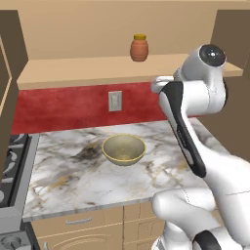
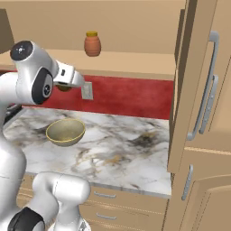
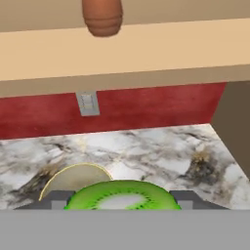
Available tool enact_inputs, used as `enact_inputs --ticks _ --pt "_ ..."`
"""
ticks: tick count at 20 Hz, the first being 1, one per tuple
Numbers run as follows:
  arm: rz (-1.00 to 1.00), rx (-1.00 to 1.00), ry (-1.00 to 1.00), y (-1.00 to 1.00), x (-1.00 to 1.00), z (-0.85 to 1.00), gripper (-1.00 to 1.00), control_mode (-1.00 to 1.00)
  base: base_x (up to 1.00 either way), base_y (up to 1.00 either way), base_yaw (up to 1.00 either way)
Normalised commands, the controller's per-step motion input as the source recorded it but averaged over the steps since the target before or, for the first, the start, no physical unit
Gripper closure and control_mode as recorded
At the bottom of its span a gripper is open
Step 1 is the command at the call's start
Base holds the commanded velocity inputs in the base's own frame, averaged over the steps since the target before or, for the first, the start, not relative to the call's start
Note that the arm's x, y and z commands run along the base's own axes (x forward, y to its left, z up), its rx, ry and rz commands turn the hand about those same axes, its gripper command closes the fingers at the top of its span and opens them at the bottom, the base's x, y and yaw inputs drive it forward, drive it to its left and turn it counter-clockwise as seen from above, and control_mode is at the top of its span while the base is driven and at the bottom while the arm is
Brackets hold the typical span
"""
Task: Pick the kiwi from the cabinet and place it in the bowl. Then pick the bowl and place it in the sink. Then turn on the sink facuet.
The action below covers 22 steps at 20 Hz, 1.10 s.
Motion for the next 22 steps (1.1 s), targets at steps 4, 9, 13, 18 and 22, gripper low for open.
enact_inputs --ticks 4,9,13,18,22 --pt "-0.02 0.0 0.15 0.3 -1.0 -0.4 1.0 -1.0 0.0 0.0 0.0" --pt "0.0 0.0 0.13 0.37 -0.63 -0.93 1.0 -1.0 0.0 0.0 0.0" --pt "0.04 0.0 0.1 0.3 0.3 -1.0 1.0 -1.0 0.0 0.0 0.0" --pt "0.05 0.0 0.08 0.08 0.82 -0.81 1.0 -1.0 0.0 0.0 0.0" --pt "0.0 0.01 0.09 0.0 1.0 -0.38 1.0 -1.0 0.0 0.0 0.0"
